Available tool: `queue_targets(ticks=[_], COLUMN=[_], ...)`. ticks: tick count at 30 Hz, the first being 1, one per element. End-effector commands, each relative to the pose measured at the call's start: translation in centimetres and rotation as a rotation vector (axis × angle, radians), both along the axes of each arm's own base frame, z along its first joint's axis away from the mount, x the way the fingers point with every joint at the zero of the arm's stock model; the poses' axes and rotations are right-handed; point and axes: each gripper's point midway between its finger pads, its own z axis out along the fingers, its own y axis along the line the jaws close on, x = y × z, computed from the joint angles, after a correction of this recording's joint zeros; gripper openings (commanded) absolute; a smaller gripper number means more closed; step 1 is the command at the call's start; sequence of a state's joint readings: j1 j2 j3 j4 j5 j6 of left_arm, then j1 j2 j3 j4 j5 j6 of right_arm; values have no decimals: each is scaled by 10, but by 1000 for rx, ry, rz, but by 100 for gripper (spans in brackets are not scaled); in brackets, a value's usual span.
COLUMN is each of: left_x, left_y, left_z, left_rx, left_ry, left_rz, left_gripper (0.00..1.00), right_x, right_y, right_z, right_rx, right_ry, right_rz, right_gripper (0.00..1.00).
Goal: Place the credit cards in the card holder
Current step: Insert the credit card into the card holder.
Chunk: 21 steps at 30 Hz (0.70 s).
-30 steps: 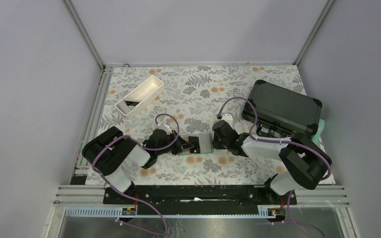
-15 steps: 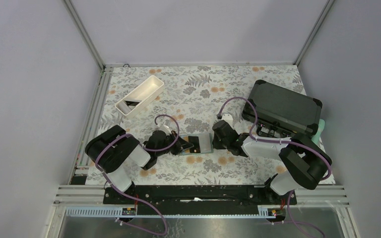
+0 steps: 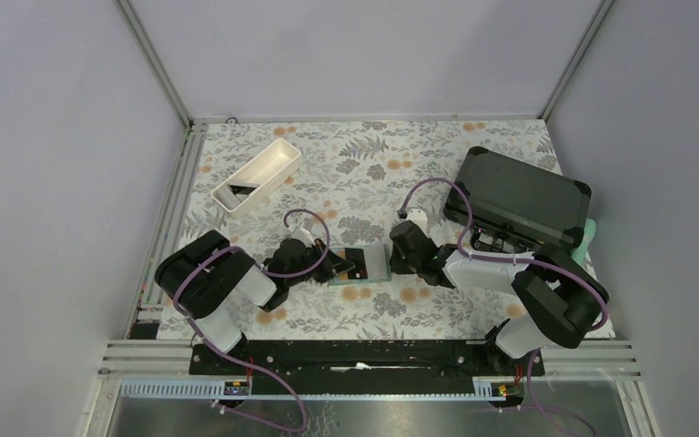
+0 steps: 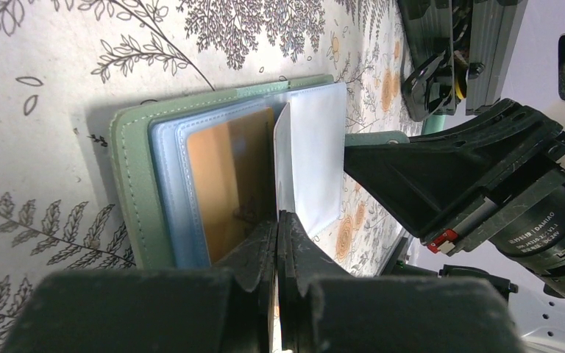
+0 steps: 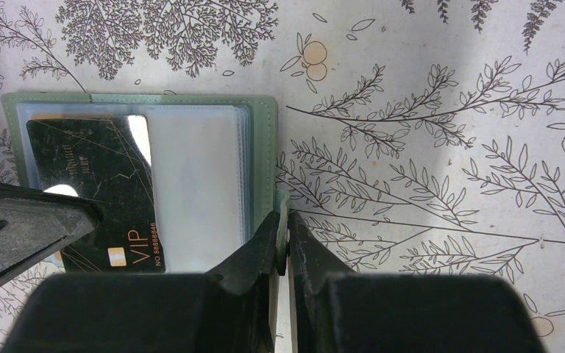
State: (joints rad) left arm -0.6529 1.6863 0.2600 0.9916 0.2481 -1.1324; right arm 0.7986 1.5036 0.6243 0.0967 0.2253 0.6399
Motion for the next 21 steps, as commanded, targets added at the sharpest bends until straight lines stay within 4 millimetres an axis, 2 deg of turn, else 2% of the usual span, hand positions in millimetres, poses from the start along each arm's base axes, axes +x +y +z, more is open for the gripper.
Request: queue_targets(ticks=[1, 21], left_x=[9, 5], left_y=[8, -2], left_z=[-9, -6], left_rx=[82, 7], left_ry=[-37, -22], left_rz=[28, -2], left_gripper=[0, 0], right_x=[-5, -3], right_y=[0, 5], right_z=[-1, -2], right_rx=[-26, -29], right_ry=[15, 25], right_rz=[14, 26], right_gripper=[0, 0])
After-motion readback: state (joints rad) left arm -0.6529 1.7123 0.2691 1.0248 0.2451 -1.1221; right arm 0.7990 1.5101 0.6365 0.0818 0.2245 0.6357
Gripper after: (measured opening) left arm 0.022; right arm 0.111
